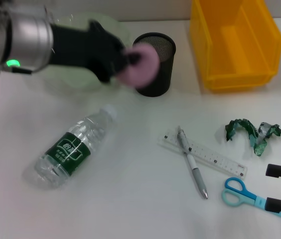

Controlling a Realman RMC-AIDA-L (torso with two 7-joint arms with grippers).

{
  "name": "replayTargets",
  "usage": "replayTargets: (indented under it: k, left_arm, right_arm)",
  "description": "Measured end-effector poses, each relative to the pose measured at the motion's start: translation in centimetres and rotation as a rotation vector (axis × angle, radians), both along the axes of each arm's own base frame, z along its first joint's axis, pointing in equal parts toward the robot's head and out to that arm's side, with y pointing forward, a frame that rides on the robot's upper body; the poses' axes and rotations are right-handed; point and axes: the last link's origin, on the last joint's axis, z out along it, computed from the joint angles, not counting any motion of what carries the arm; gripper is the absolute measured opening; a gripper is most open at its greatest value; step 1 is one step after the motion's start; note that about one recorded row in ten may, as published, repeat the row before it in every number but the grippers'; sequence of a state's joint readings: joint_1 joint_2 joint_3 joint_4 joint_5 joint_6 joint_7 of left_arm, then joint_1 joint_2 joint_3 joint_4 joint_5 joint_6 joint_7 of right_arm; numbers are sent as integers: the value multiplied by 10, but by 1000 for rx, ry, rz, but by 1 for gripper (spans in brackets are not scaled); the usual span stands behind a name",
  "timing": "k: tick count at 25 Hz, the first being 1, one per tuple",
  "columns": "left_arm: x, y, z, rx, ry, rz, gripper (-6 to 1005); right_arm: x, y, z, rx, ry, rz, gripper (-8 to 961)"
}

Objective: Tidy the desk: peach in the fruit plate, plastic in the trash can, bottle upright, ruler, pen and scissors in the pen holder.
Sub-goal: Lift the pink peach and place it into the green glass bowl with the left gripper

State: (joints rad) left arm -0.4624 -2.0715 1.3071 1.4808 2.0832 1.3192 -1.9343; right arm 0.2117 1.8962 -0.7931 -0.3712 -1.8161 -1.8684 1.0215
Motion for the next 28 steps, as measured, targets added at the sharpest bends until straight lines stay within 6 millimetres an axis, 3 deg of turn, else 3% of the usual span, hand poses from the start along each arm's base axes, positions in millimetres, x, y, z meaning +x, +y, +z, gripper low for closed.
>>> replayTargets:
  k: [1, 3, 10, 19, 23, 28]
  left_arm:
    - [0, 0, 0, 0, 0, 0, 63]
    - [-11, 24, 9, 109, -54, 84, 46]
    - [-35, 69, 12, 320, -58, 284, 53]
    - [-52, 79, 11, 403, -36, 377, 63]
    - [-60, 74, 13, 409, -55, 399, 262]
    - [-63, 67, 17, 405, -102, 407, 412]
  right_arm:
    - [0, 0, 0, 0, 1, 1, 746]
    - [-2, 1, -2, -1, 6, 5, 745]
    - [-8, 4, -8, -10, 21, 19, 743]
    - [-9, 1, -11, -13, 33, 18, 741]
    - [-10, 0, -13, -16, 36, 19, 740]
    - [-11, 2, -13, -15, 38, 18, 738]
